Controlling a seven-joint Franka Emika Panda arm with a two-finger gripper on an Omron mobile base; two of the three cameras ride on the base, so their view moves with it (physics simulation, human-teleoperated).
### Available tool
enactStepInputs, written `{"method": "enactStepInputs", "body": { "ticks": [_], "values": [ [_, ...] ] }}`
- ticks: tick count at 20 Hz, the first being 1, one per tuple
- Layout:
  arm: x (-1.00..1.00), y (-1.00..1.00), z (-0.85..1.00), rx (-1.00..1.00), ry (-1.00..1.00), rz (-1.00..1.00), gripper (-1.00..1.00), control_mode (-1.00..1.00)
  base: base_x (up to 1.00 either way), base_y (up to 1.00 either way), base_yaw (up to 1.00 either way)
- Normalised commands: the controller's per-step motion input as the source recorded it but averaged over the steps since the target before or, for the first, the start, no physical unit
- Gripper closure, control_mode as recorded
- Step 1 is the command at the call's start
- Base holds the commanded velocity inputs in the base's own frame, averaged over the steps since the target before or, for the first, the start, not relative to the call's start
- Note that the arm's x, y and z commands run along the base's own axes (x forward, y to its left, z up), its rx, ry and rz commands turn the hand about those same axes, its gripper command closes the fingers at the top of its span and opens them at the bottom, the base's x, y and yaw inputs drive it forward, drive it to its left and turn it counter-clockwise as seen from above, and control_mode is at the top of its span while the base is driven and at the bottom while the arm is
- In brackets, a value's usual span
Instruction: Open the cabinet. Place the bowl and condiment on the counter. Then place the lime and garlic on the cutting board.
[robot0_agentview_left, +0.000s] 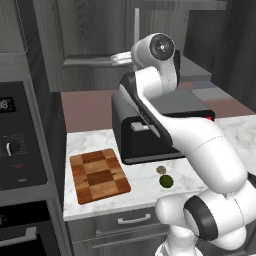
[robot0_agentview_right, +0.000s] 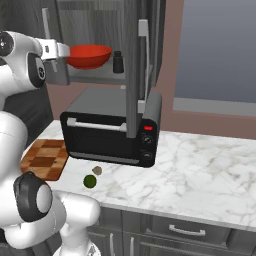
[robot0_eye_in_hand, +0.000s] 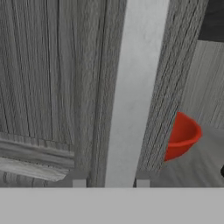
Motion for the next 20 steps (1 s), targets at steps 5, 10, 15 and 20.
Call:
{"method": "enactStepInputs", "body": {
  "ticks": [5, 10, 15, 20],
  "values": [
    [-0.34, 0.19, 0.33, -0.04, -0.01, -0.04, 1.00, -1.00, 0.00, 0.00, 0.00],
    [-0.34, 0.26, 0.31, -0.05, 0.00, -0.03, 1.00, -1.00, 0.00, 0.00, 0.00],
    [-0.34, 0.36, 0.30, -0.08, 0.00, -0.03, 1.00, -1.00, 0.00, 0.00, 0.00],
    [-0.34, 0.42, 0.31, -0.09, -0.03, -0.04, 1.00, -1.00, 0.00, 0.00, 0.00]
  ]
}}
